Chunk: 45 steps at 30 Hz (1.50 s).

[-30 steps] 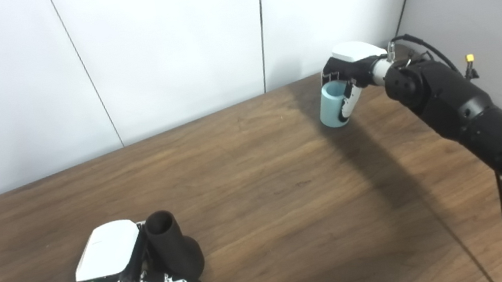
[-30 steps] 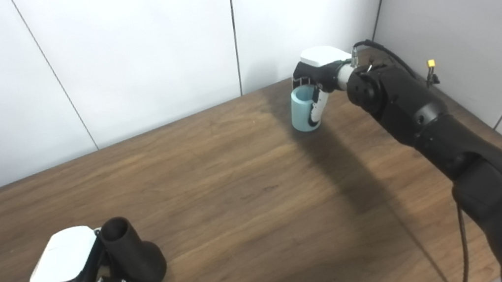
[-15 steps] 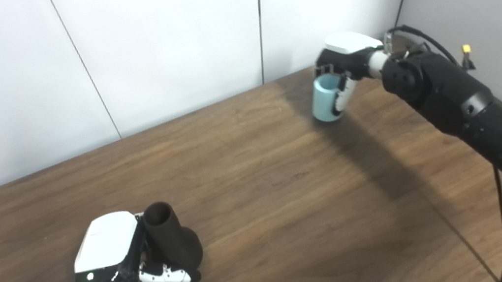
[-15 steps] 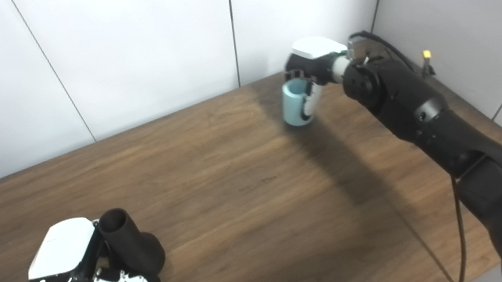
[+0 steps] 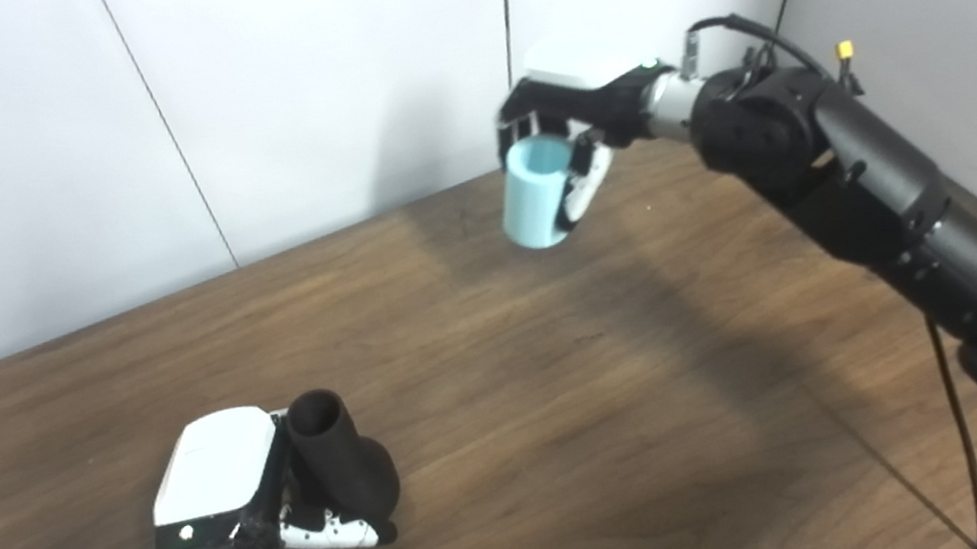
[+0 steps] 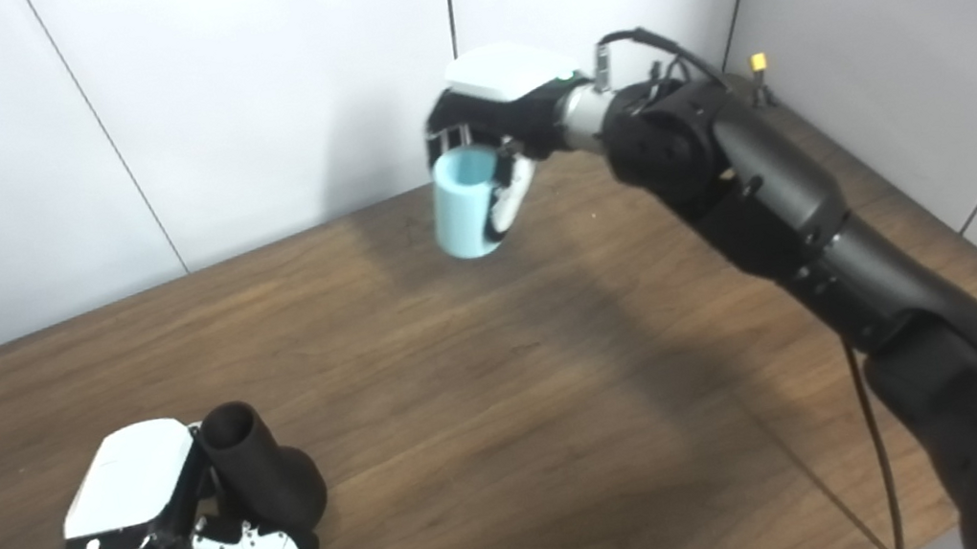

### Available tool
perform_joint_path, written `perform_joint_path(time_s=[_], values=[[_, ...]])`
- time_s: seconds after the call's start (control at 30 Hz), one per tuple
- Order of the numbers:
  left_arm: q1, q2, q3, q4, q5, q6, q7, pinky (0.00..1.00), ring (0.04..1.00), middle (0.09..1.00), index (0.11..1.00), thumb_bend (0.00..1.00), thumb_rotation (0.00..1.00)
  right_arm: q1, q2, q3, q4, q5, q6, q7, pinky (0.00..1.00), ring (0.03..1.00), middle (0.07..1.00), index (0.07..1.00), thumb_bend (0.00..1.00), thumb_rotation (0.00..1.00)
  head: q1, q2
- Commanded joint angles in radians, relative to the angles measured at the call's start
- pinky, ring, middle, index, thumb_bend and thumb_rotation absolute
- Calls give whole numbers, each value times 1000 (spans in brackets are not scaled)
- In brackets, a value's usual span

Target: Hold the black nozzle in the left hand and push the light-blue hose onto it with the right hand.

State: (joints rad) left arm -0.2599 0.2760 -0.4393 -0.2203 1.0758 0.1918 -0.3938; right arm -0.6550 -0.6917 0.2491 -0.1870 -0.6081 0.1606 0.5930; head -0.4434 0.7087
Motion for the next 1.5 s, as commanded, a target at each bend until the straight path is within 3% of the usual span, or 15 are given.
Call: perform_joint_path(time_s=[0.0, 0.07, 0.1, 0.17, 0.23, 0.3, 0.33, 0.37, 0.4, 0.47, 0.77, 0.9, 1.2, 1.33, 1.47], values=[[19, -12, -9, 1, 6, 11, -25, 379, 480, 460, 492, 524, 0, -84, 23, 1, -80, -7, 22, 28, 745, 467, 475, 485, 522, 0, 1, 1], [21, -17, -11, 1, 15, 14, -24, 377, 482, 466, 491, 524, 0, -98, 55, 10, -114, 4, 22, 43, 843, 474, 469, 486, 521, 0, 19, 5], [22, -18, -13, 1, 18, 14, -24, 385, 489, 477, 488, 524, 0, -102, 66, 10, -124, 10, 21, 50, 673, 456, 472, 489, 522, 0, 21, 5], [25, -26, -13, 0, 25, 18, -23, 398, 498, 484, 487, 523, 0, -126, 102, 27, -162, 9, 41, 86, 527, 426, 474, 502, 521, 0, 40, 6], [27, -31, -13, 2, 31, 17, -21, 412, 507, 487, 487, 523, 0, -142, 128, 42, -198, -3, 71, 120, 501, 415, 477, 508, 520, 0, 56, 6], [28, -35, -14, 3, 37, 15, -21, 414, 505, 476, 491, 524, 0, -150, 152, 53, -235, -20, 98, 145, 814, 441, 469, 507, 521, 0, 74, 6], [29, -39, -16, 5, 43, 17, -24, 413, 505, 475, 491, 524, 0, -149, 167, 55, -249, -9, 81, 139, 867, 446, 467, 508, 521, 0, 99, 0], [30, -43, -18, 6, 48, 19, -25, 412, 507, 483, 488, 523, 0, -145, 176, 54, -256, 0, 65, 133, 699, 425, 476, 501, 521, 0, 112, -3], [30, -46, -22, 9, 54, 20, -28, 412, 507, 483, 488, 523, 0, -143, 184, 52, -262, 11, 55, 134, 699, 425, 476, 501, 521, 0, 133, -8], [31, -57, -31, 10, 71, 30, -37, 408, 508, 483, 489, 524, 0, -137, 196, 50, -281, 26, 54, 143, 552, 407, 489, 501, 520, 0, 196, -14], [38, -109, -50, 38, 88, 43, -2, 386, 497, 498, 482, 523, 0, -118, 209, 40, -320, 91, 53, 146, 371, 370, 482, 531, 514, 0, 347, -17], [29, -118, -65, 31, 118, 57, -39, 414, 510, 496, 483, 522, 0, -112, 202, 30, -334, 103, 60, 147, 301, 353, 465, 537, 511, 0, 374, -11], [25, -141, -74, 24, 148, 83, -57, 374, 479, 486, 484, 524, 0, -114, 188, 20, -353, 114, 68, 162, 349, 369, 479, 532, 513, 0, 397, 8], [23, -146, -72, 23, 155, 79, -62, 360, 470, 475, 485, 525, 0, -110, 184, 12, -347, 125, 58, 159, 490, 380, 477, 530, 515, 0, 401, 17], [23, -150, -71, 23, 155, 78, -60, 353, 462, 462, 486, 526, 0, -107, 175, 14, -347, 118, 66, 165, 427, 387, 485, 509, 517, 0, 402, 23]])
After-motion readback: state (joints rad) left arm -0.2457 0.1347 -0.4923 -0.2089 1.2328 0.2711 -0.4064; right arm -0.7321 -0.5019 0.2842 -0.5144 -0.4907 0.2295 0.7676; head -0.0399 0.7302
